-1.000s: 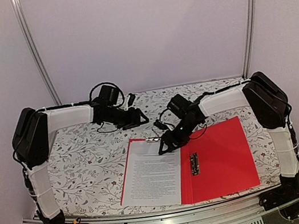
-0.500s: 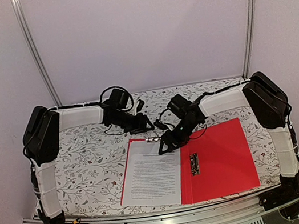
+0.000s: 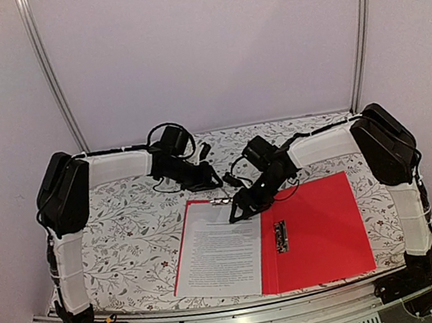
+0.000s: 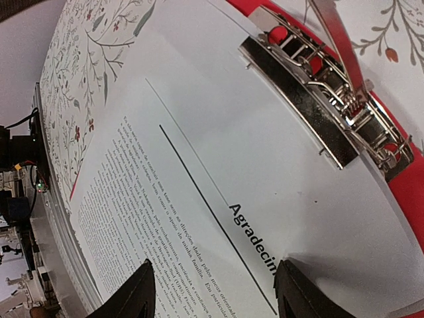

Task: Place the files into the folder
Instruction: Close the spring clip on the folder at the center of the board.

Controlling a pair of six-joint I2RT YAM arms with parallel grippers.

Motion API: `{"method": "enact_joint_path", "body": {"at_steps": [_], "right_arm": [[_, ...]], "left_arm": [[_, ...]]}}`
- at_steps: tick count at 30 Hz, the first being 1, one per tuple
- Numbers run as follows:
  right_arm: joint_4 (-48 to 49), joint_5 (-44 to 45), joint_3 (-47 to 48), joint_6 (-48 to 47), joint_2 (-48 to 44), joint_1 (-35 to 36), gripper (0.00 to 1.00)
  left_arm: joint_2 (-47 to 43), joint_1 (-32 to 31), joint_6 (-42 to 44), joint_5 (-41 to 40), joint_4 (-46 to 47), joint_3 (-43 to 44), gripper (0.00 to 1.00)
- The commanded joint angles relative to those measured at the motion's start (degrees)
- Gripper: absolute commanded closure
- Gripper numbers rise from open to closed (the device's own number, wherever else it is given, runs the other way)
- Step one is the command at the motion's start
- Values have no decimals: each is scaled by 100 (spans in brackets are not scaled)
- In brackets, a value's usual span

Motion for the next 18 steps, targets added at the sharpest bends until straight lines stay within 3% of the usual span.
{"method": "enact_joint_path", "body": {"at_steps": [1,18], "right_arm": [[-127,217,-209,-63,134,10,38],[-153,353,-249,-33,162,13,40]], "left_arm": [[212,-52,78,-5,-113,132,71],[232,-35,45,57,-93,63,93]]}}
